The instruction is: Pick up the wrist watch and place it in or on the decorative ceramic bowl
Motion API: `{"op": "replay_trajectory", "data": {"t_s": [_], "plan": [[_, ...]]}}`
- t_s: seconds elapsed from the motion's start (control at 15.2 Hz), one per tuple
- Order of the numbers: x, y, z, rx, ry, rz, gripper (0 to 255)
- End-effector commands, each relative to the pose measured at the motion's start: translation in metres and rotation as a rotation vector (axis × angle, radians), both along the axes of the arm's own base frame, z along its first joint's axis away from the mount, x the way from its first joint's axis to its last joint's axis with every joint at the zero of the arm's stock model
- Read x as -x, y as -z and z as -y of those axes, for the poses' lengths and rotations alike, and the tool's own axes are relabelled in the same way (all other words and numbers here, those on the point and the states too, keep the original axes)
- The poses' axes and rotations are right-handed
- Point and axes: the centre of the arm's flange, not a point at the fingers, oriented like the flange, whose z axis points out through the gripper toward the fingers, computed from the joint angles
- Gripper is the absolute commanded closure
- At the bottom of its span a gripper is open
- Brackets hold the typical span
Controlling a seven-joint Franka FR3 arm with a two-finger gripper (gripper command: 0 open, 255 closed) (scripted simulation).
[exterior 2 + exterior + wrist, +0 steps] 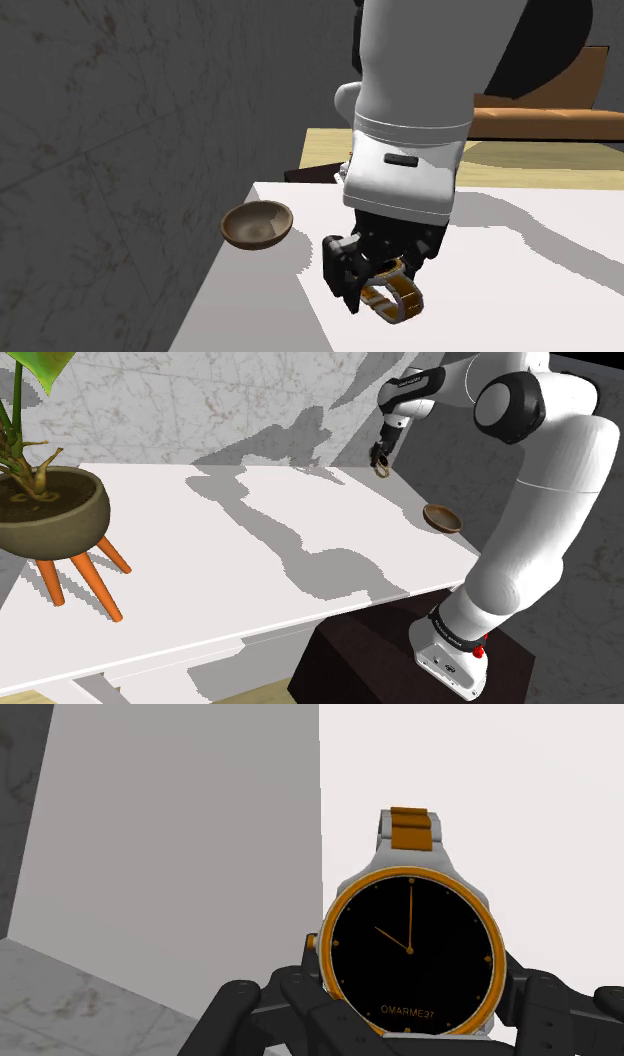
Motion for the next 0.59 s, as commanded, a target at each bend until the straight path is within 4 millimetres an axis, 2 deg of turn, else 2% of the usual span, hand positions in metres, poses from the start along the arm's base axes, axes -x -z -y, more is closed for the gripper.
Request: {"op": "replay_trajectory", "data": {"t_s": [0.0,0.53], "plan": [[0.024,0.001,0.007,-0.001,-0.001,0.0,255],[0.124,0.002,0.039,-0.001,-0.001,0.0,255]]}}
